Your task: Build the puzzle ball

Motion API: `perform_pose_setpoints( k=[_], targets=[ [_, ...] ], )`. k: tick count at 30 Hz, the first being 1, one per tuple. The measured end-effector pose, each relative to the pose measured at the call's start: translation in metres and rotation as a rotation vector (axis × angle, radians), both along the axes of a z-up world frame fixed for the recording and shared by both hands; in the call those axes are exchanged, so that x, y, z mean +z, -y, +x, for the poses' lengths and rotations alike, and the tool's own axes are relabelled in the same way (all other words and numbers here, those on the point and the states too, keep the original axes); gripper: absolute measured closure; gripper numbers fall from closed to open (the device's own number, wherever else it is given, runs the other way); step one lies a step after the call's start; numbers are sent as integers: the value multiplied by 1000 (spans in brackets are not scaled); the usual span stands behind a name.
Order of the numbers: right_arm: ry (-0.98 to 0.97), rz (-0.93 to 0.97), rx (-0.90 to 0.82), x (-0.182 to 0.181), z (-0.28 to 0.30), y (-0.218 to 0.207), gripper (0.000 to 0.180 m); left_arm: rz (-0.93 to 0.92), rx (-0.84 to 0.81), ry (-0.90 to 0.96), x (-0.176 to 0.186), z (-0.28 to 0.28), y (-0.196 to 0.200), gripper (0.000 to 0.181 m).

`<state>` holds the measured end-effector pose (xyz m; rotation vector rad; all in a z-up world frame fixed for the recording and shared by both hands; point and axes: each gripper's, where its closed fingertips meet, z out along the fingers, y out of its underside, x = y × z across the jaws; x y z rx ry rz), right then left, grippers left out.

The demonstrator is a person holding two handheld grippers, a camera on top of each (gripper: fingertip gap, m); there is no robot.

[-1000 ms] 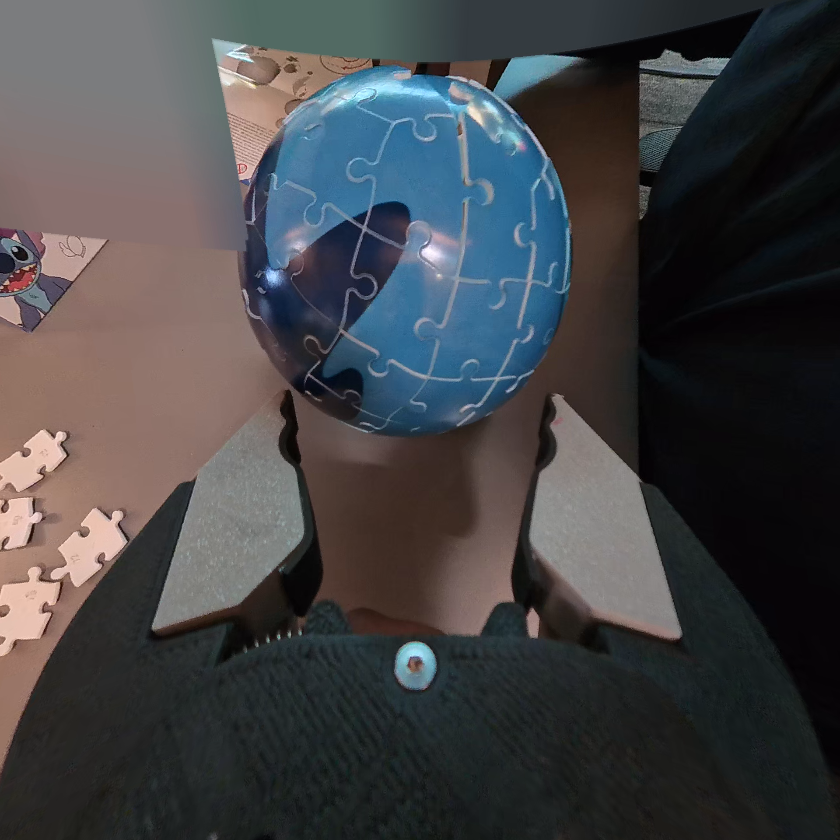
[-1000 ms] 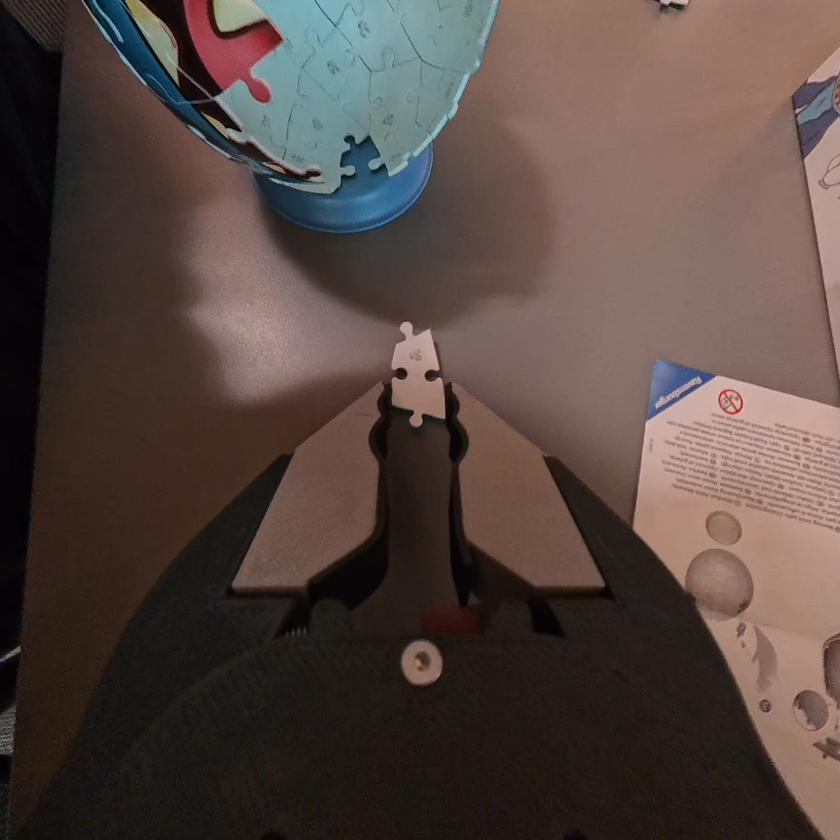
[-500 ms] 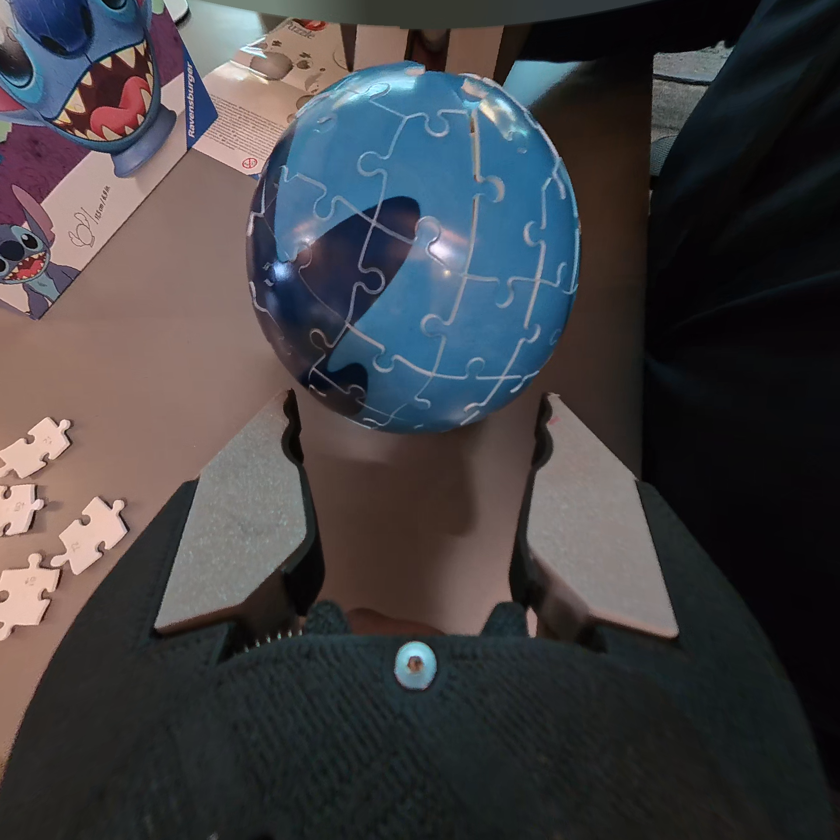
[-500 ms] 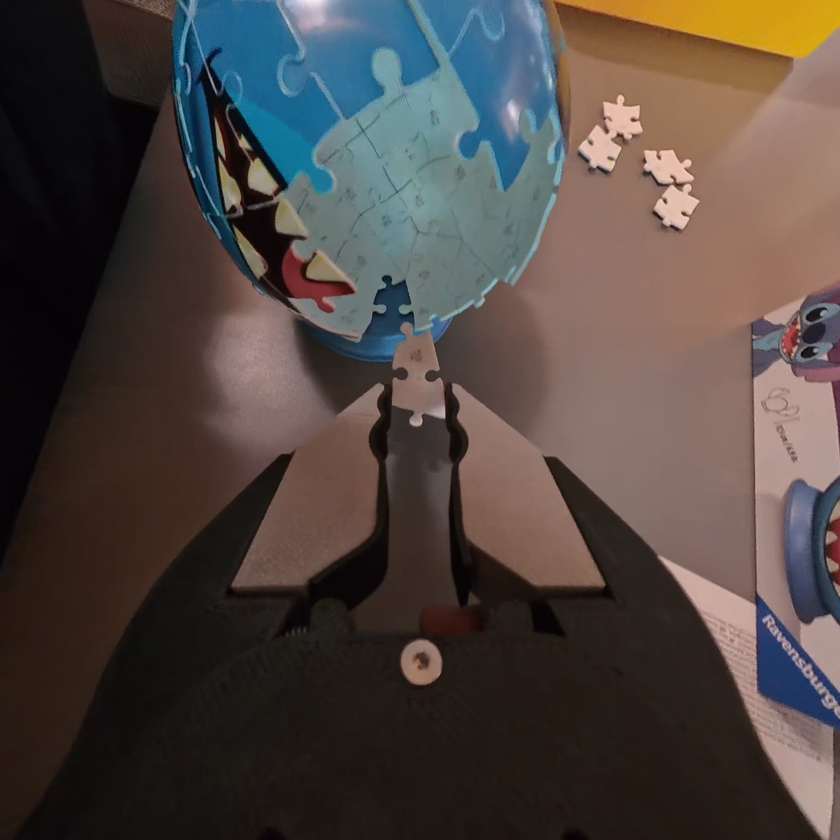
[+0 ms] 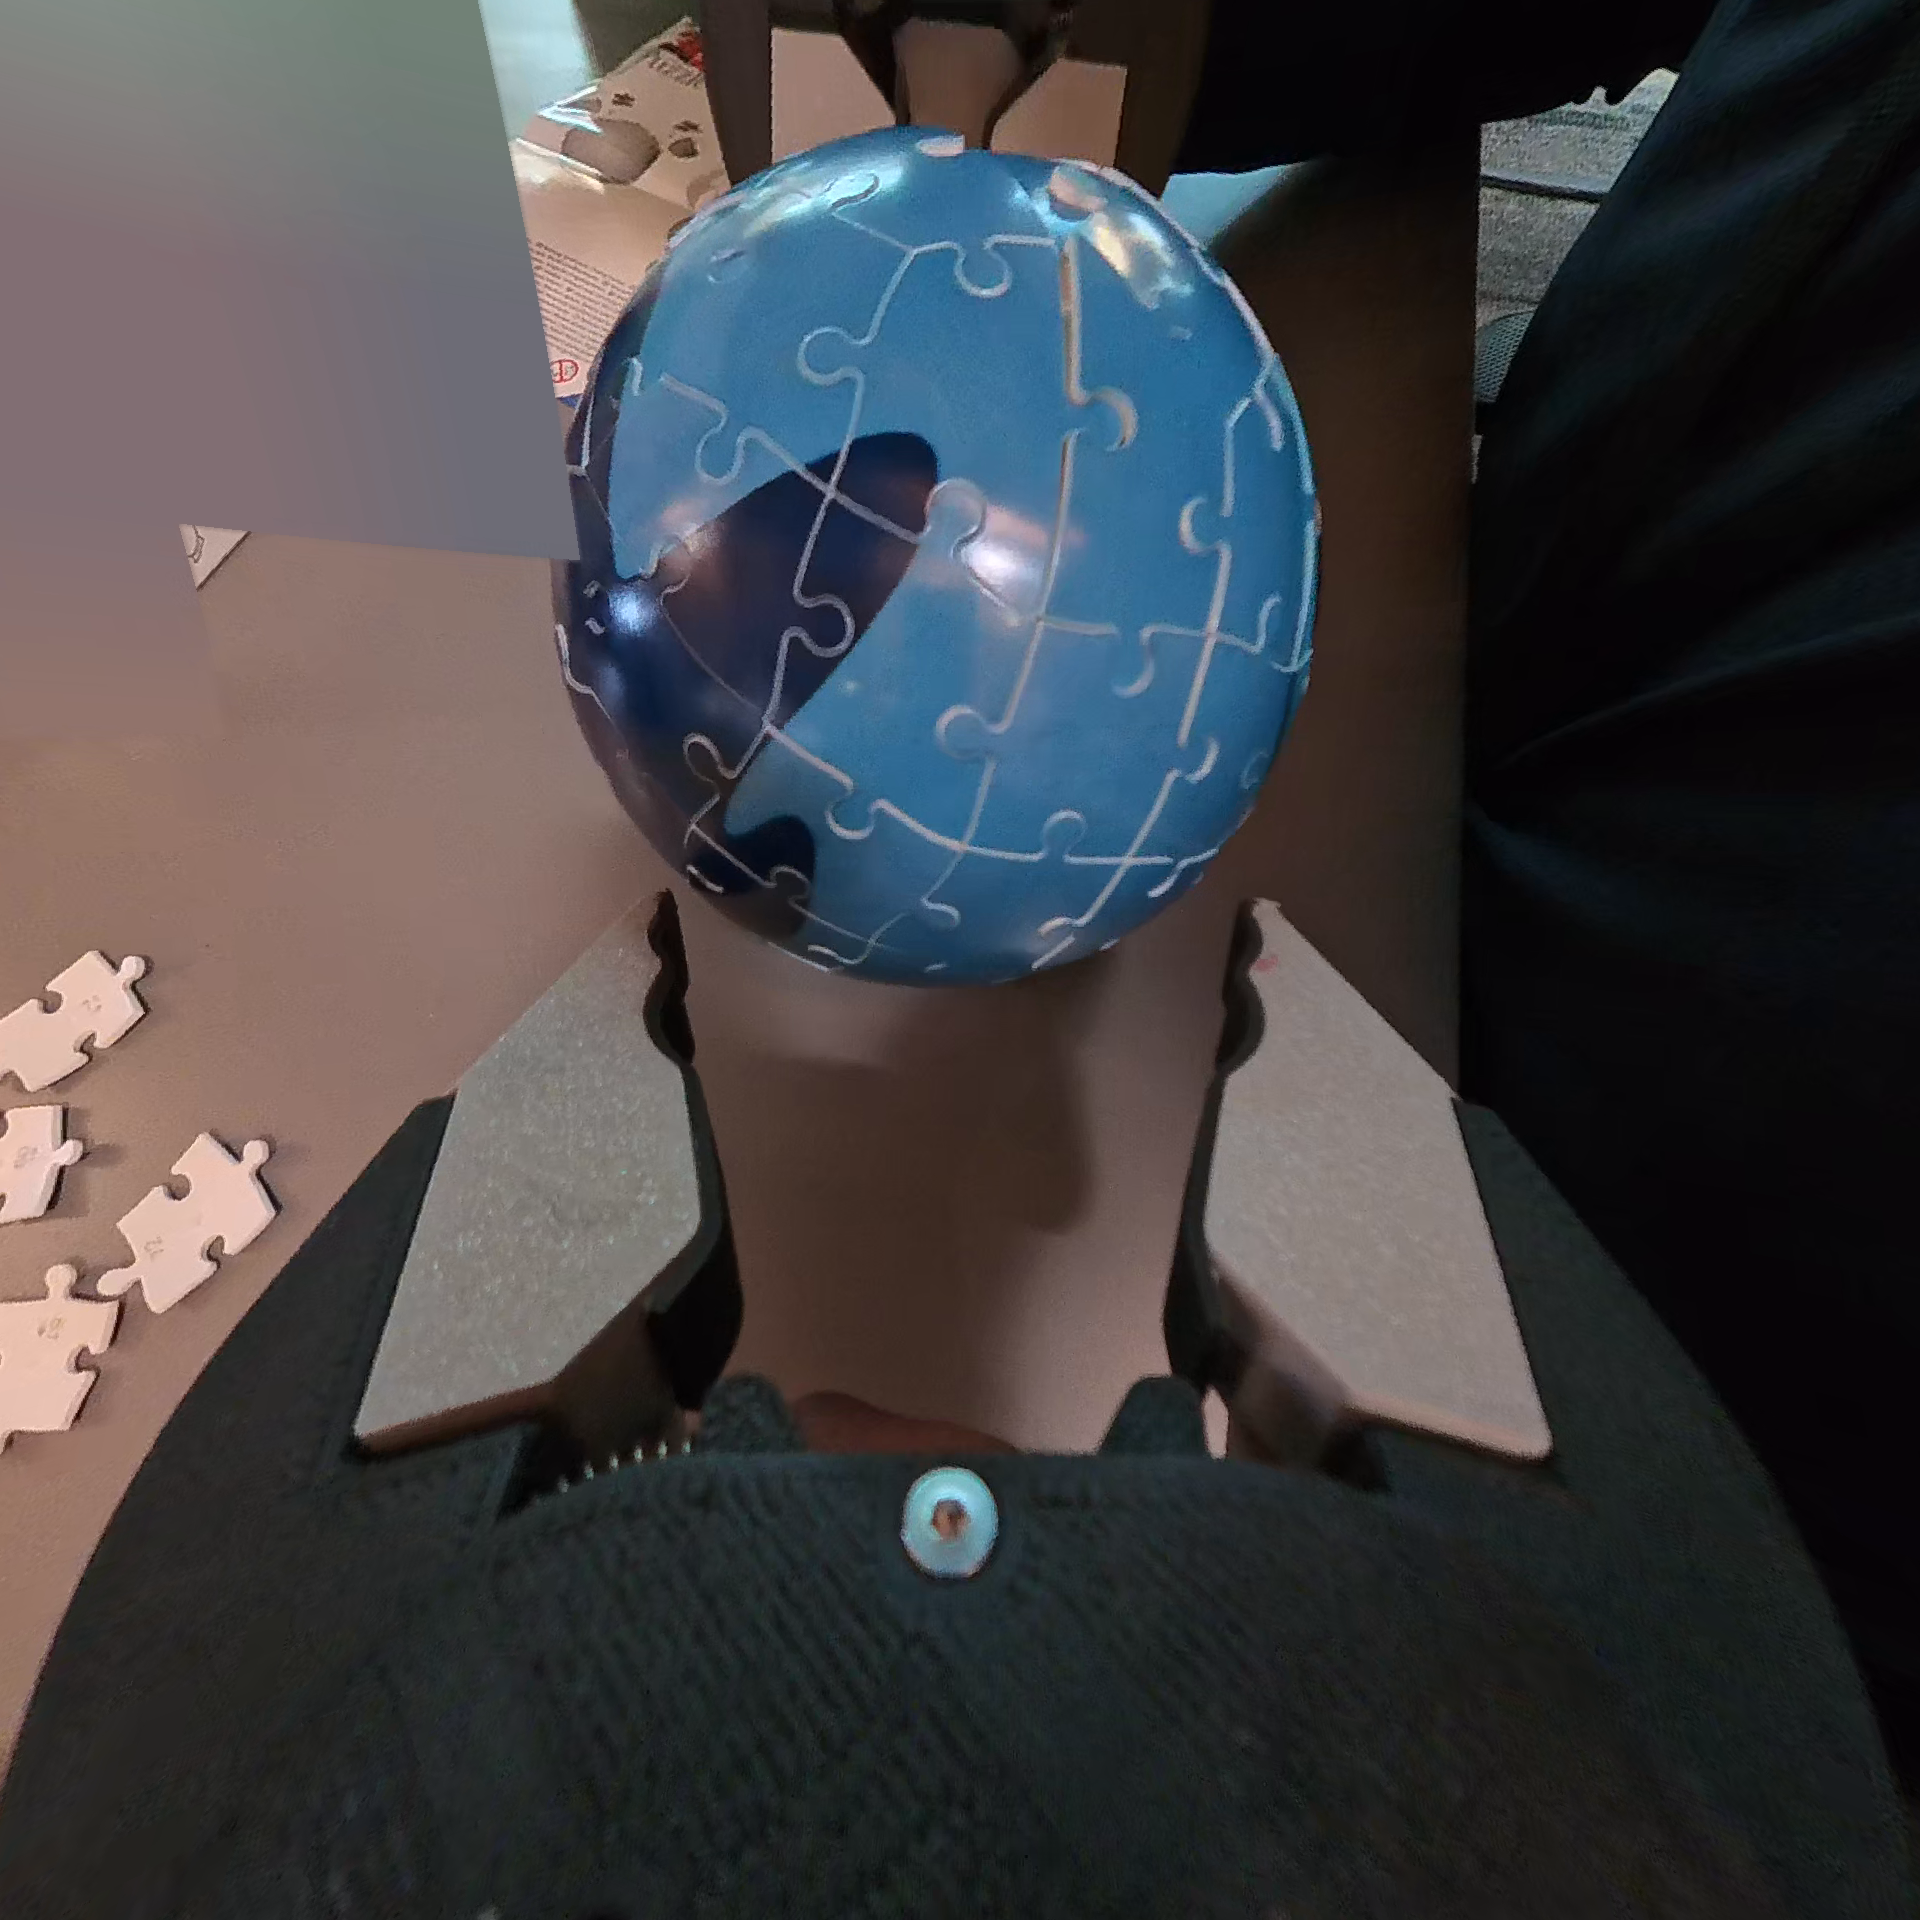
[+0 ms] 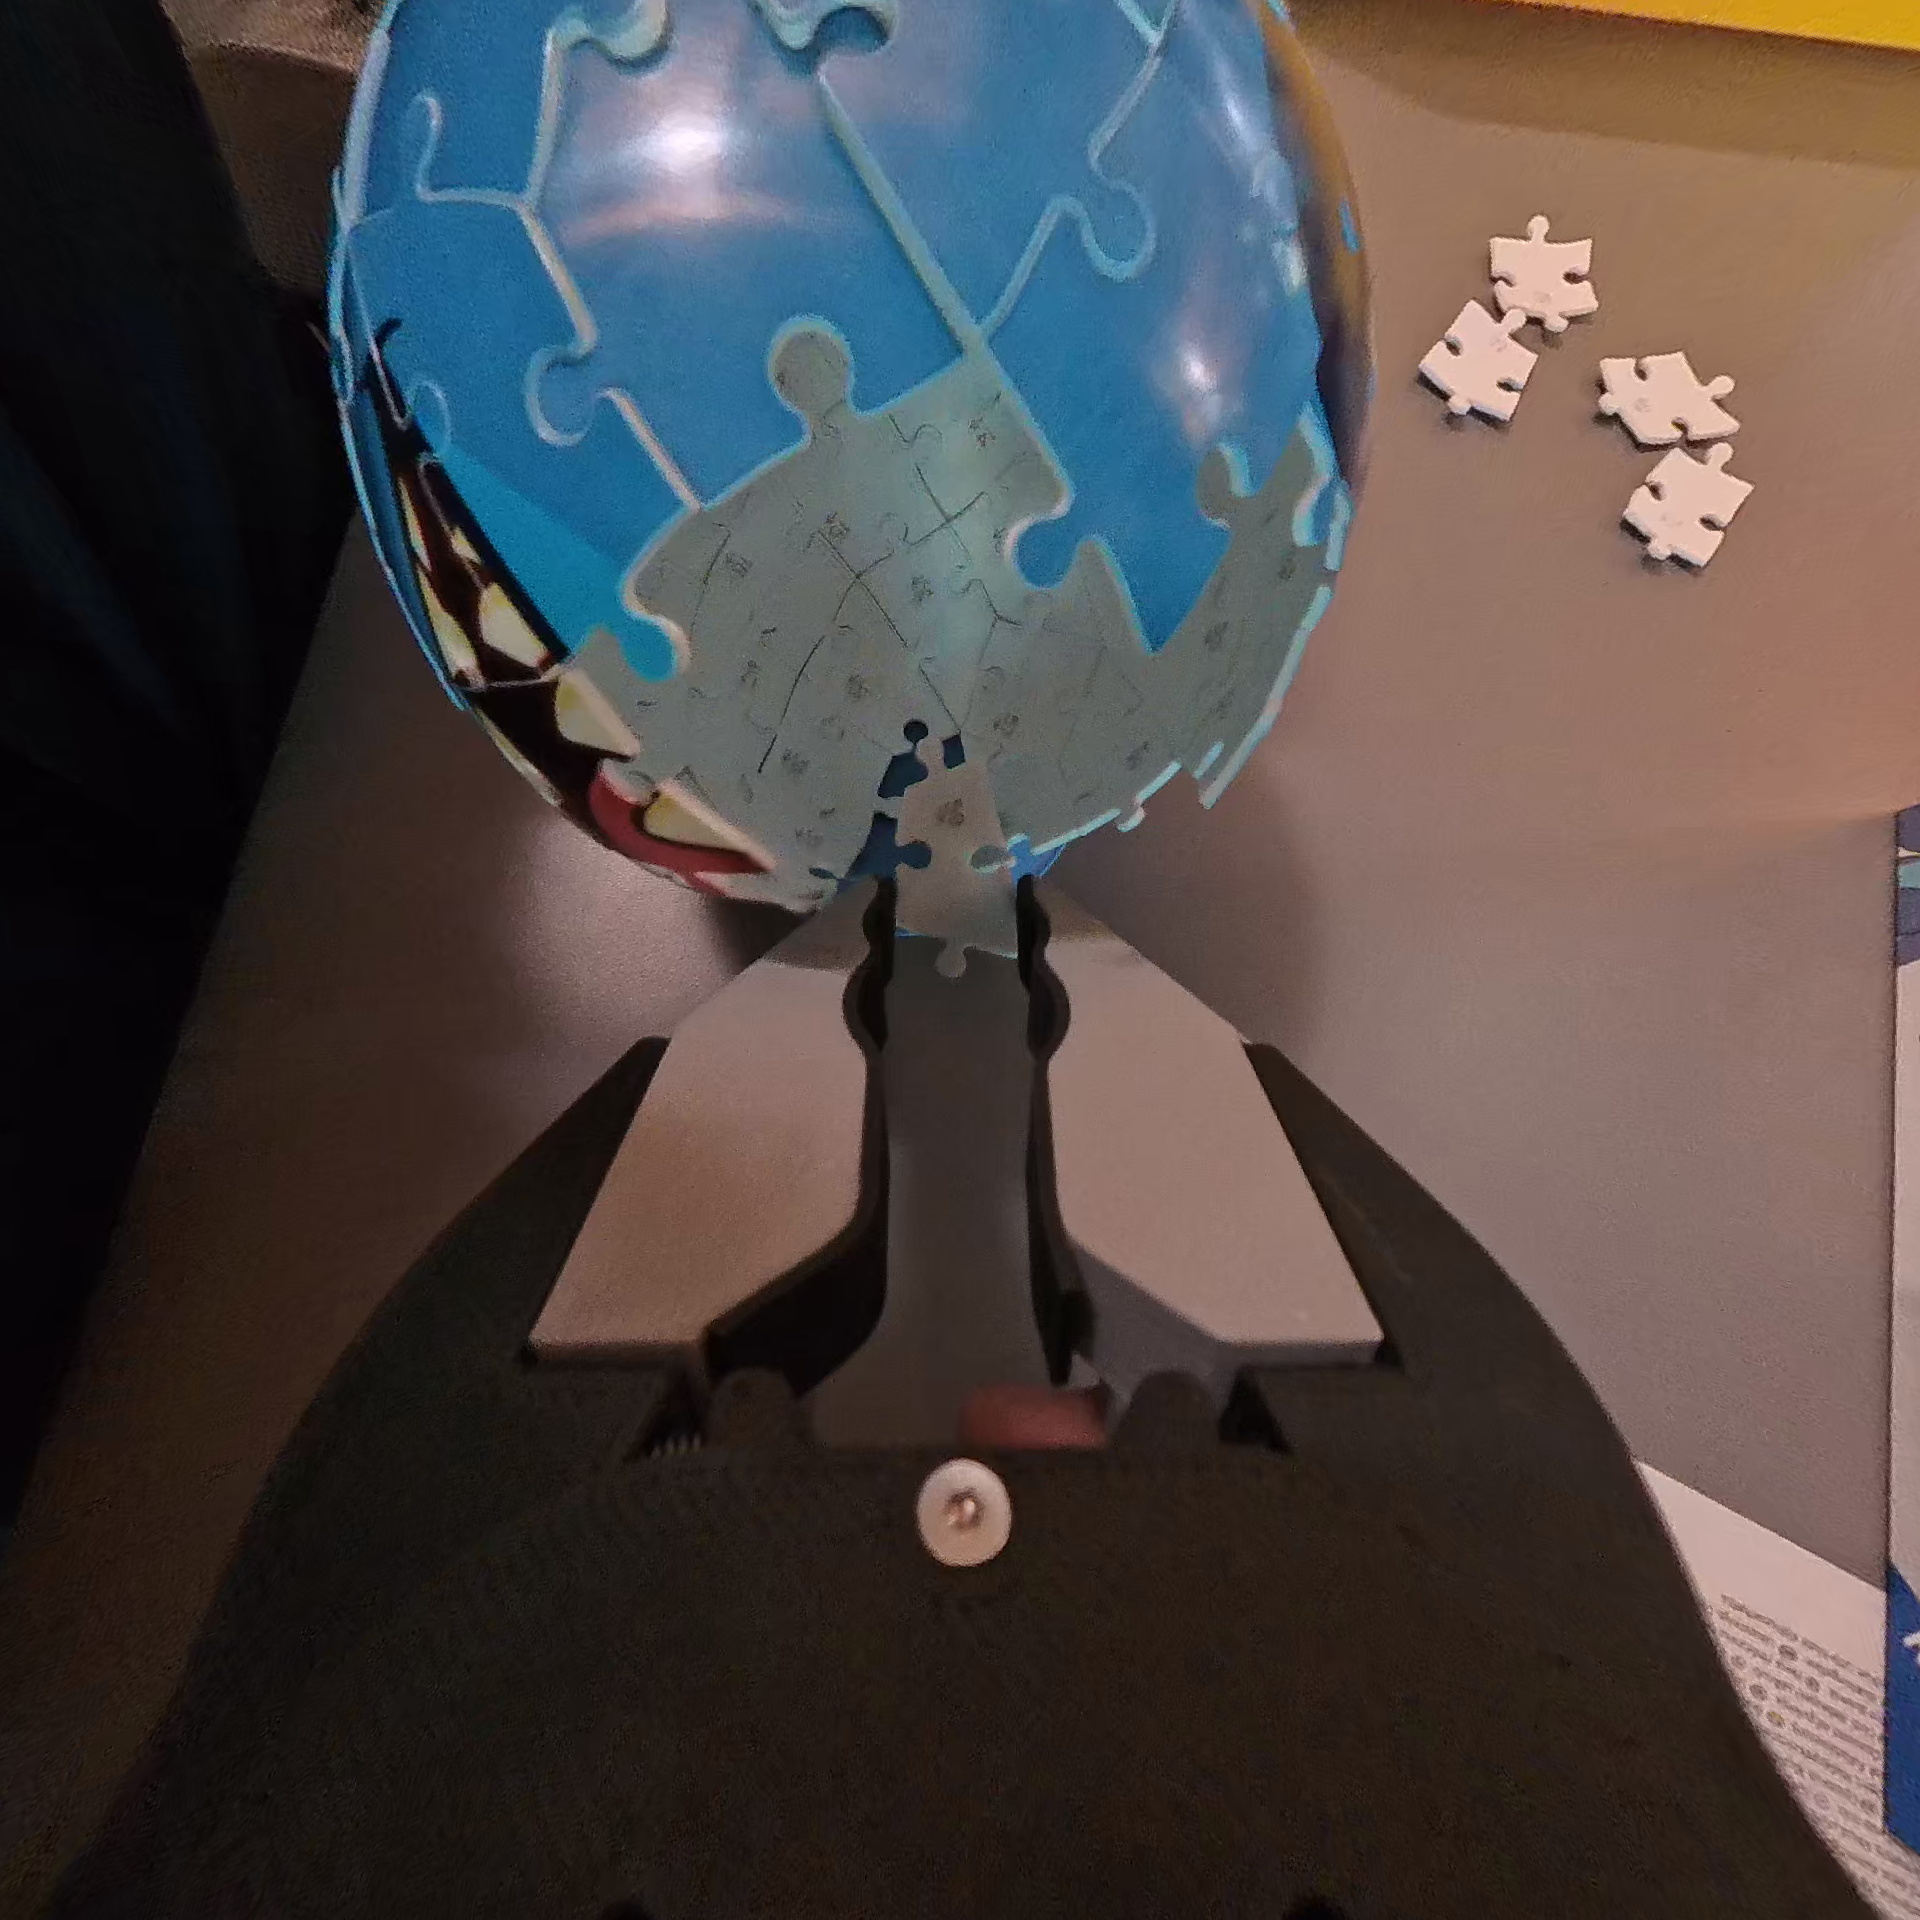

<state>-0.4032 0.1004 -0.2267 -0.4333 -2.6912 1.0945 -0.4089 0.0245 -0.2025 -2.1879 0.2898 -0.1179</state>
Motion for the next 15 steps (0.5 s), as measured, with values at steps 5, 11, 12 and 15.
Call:
perform_pose_setpoints(
  k=[5,11,12,15],
  targets=[
    [21,-13,1,-3,1,-1,160,16,20,-6,0,1,-3,79],
    [1,-5,-7,-3,2,-17,160,-4,64,-49,-12,3,-2,72],
    [0,19,-17,-5,2,-24,160,-1,59,-47,-13,5,-3,72],
    [32,64,-40,-13,8,-42,160,16,72,-41,-10,2,-6,71]
  ],
)
